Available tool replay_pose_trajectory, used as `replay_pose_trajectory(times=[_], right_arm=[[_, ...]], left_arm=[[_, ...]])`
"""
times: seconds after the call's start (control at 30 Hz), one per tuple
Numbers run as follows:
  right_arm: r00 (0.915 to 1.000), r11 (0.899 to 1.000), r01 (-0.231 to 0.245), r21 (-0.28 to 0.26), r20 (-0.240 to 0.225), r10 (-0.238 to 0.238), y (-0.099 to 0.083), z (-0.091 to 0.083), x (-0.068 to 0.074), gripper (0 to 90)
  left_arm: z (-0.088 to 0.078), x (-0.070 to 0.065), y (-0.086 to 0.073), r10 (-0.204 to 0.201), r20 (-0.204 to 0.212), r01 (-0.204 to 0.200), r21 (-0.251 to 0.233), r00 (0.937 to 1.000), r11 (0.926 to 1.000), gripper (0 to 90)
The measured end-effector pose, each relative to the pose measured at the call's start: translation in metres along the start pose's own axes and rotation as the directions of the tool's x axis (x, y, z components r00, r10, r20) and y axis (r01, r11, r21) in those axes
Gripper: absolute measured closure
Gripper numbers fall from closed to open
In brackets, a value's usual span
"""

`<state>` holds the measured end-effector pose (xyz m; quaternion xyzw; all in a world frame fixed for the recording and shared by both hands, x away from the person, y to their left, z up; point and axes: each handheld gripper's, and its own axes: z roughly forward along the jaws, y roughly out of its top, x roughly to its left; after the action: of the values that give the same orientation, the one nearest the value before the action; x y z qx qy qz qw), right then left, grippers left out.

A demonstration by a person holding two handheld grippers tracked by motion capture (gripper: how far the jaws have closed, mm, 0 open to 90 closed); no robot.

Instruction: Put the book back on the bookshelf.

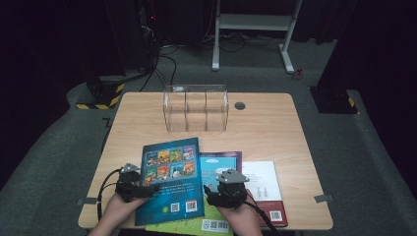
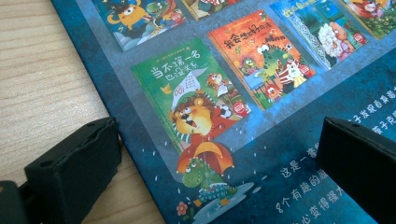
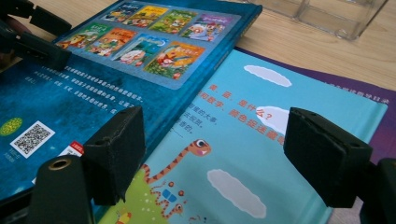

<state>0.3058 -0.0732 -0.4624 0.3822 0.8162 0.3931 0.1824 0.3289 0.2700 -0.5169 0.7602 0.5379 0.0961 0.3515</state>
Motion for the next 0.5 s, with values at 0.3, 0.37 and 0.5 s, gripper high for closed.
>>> replay_pose_trajectory(times=[0.3,0.37,0.5], right_arm=[[0.9999,1.000,0.006,0.024,-0.010,-0.006,-0.003,0.009,0.006,20.7],[1.0000,0.999,0.005,0.033,-0.007,-0.004,-0.004,0.010,0.007,20.7],[1.0000,1.000,0.002,0.031,-0.004,-0.002,-0.005,0.010,0.006,20.8]], left_arm=[[0.004,-0.008,0.001,0.015,0.034,-0.015,-0.004,0.9993,0.9999,0.1],[0.005,-0.009,0.002,0.020,0.035,-0.020,-0.005,0.9992,0.9998,0.1],[0.006,-0.010,0.002,0.020,0.039,-0.020,-0.005,0.9990,0.9998,0.1]])
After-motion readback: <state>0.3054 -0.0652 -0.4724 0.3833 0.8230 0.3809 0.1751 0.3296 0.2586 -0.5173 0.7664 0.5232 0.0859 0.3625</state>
